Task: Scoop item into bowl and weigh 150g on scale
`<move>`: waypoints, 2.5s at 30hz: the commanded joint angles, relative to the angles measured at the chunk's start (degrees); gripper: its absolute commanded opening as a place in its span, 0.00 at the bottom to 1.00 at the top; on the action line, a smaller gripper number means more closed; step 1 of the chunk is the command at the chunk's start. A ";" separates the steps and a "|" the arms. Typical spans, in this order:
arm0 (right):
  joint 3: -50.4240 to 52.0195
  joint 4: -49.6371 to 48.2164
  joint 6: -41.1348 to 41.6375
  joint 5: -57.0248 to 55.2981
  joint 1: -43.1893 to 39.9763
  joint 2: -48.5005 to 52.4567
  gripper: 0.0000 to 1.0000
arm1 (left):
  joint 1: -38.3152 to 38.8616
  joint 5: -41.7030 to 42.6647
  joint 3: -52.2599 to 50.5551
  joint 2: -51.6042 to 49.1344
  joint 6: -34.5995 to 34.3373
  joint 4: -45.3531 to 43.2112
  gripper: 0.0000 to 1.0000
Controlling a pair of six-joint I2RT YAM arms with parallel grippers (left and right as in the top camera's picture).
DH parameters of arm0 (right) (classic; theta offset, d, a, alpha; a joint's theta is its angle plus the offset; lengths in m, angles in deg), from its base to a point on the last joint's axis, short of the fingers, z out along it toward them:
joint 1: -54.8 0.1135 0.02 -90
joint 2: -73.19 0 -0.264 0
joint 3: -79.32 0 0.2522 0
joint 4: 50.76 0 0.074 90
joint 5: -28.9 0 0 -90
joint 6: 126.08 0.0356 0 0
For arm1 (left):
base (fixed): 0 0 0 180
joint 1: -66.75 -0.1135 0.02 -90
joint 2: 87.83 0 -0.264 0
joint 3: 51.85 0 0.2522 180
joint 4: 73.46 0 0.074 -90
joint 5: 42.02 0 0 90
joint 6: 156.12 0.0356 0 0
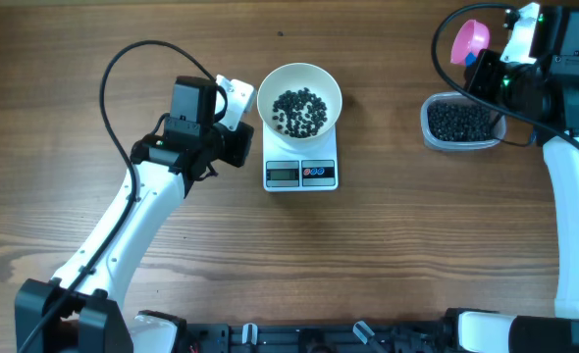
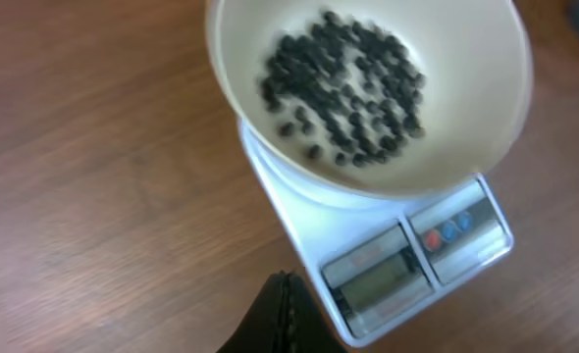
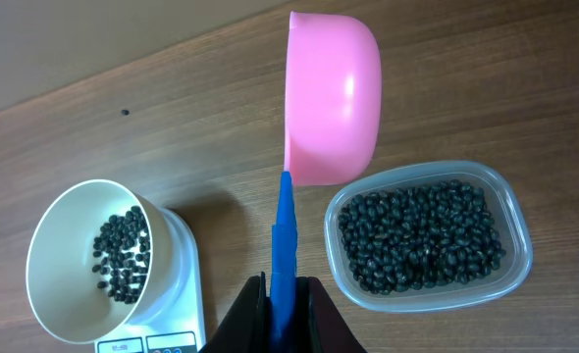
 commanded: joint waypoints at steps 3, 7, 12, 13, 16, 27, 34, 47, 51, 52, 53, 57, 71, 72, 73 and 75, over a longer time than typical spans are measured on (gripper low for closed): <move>0.52 -0.11 -1.38 -1.18 -0.07 0.55 0.04 | 0.04 5.99 0.39 -0.09 10.08 9.73 0.04; 0.52 -0.52 -2.78 -2.05 -0.07 0.55 0.04 | 0.04 6.56 0.39 0.07 10.47 13.18 0.04; 0.52 -0.59 -4.20 -2.05 -0.07 0.55 0.04 | -0.28 7.93 0.26 0.04 23.19 16.52 0.04; 0.52 -0.55 -4.22 -2.03 -0.07 0.55 0.04 | -0.72 7.72 0.26 0.04 24.41 16.72 0.04; 0.52 -0.33 -4.20 -2.01 -0.07 0.55 0.04 | -2.51 7.34 0.26 0.04 24.55 16.55 0.04; 0.52 0.55 -4.28 -2.01 -0.07 0.55 0.04 | -3.41 10.82 0.26 -0.48 30.71 16.35 0.04; 0.52 0.57 -4.28 -2.01 -0.07 0.55 0.04 | -3.41 10.78 0.26 -0.48 30.71 16.33 1.00; 0.52 0.81 -4.22 -1.79 -0.07 0.55 0.04 | -3.39 10.80 0.26 -0.48 34.05 14.88 1.00; 0.52 0.79 -4.22 -1.79 -0.07 0.55 0.04 | -3.41 10.75 0.26 -0.48 39.56 14.84 1.00; 0.52 0.81 -4.20 -1.81 -0.07 0.55 0.04 | -3.41 10.75 0.26 -0.48 39.56 14.78 1.00; 0.52 0.79 -4.22 -1.79 -0.07 0.55 0.04 | -3.41 10.75 0.26 -0.48 39.54 14.80 1.00; 0.52 0.81 -4.22 -1.79 -0.07 0.55 0.04 | -3.41 10.75 0.26 -0.48 39.54 14.80 1.00; 0.52 0.87 -4.26 -1.79 -0.07 0.55 0.04 | -3.41 10.75 0.26 -0.48 39.56 14.82 1.00; 0.52 0.90 -4.26 -1.79 -0.07 0.55 0.04 | -3.41 10.75 0.26 -0.48 39.56 14.82 1.00; 0.52 0.94 -4.24 -1.79 -0.07 0.55 0.04 | -3.41 10.78 0.26 -0.48 39.56 14.80 1.00; 0.52 1.05 -4.28 -1.81 -0.07 0.55 0.04 | -3.41 10.75 0.26 -0.48 39.56 14.75 1.00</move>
